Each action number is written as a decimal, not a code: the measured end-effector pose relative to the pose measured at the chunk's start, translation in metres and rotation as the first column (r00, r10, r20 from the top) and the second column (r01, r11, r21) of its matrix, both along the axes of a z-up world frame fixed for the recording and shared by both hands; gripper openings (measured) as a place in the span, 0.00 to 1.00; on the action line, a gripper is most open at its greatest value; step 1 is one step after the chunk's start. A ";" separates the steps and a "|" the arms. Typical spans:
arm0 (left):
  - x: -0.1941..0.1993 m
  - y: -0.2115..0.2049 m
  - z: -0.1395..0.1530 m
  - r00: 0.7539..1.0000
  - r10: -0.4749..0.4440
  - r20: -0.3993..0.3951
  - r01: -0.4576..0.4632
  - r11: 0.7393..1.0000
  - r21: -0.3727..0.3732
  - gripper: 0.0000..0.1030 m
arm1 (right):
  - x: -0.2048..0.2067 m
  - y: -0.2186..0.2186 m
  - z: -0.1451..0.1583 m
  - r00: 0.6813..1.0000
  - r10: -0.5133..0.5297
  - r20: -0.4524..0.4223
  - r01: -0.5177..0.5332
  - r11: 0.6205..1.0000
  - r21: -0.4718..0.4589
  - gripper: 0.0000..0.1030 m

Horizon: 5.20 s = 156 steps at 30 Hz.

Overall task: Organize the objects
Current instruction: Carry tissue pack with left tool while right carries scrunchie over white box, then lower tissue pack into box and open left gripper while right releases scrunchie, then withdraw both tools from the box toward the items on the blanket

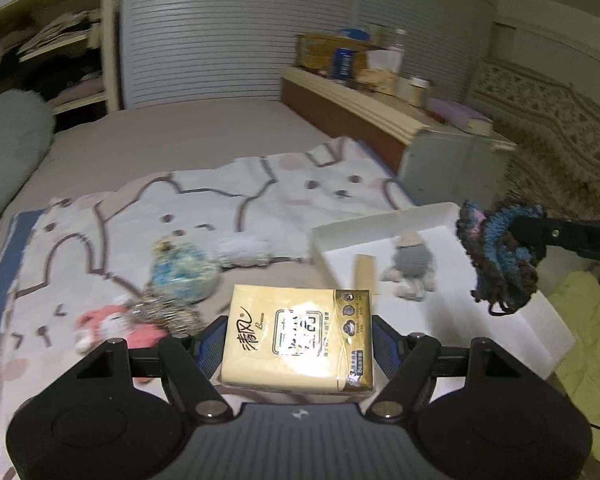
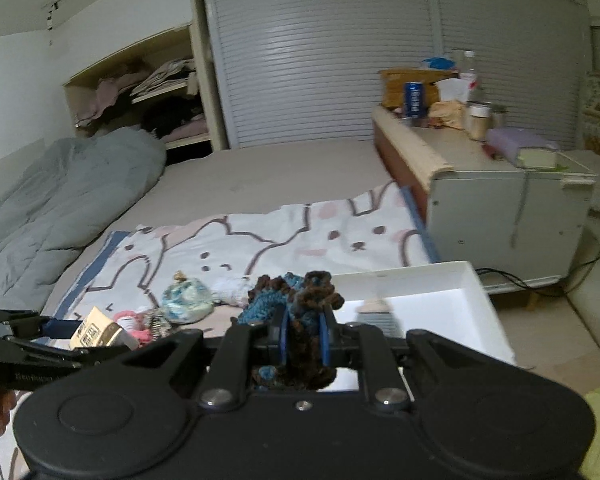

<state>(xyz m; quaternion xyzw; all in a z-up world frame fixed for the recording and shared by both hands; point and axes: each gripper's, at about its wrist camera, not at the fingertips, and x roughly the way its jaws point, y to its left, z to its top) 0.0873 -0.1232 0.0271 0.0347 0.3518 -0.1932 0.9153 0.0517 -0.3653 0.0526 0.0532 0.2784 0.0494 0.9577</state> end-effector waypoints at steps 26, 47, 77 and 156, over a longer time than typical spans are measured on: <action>0.009 -0.130 -0.068 0.787 -0.611 -0.084 0.606 0.739 0.294 0.71 | 0.016 -0.036 -0.057 0.991 -0.023 -0.130 0.023 1.000 0.000 0.16; 0.020 -0.137 -0.092 0.710 -0.689 -0.148 0.677 0.608 0.415 0.92 | 0.039 -0.033 -0.082 0.971 -0.075 -0.228 0.082 0.996 0.020 0.42; -0.024 -0.075 -0.018 0.897 -0.440 0.026 0.430 0.887 0.170 1.00 | -0.035 -0.033 -0.035 0.977 -0.161 -0.141 0.159 0.987 -0.025 0.83; 0.047 0.149 -0.026 0.983 0.167 0.074 -0.165 0.986 -0.025 1.00 | 0.087 0.125 -0.049 0.999 0.034 -0.033 -0.033 0.999 0.032 1.00</action>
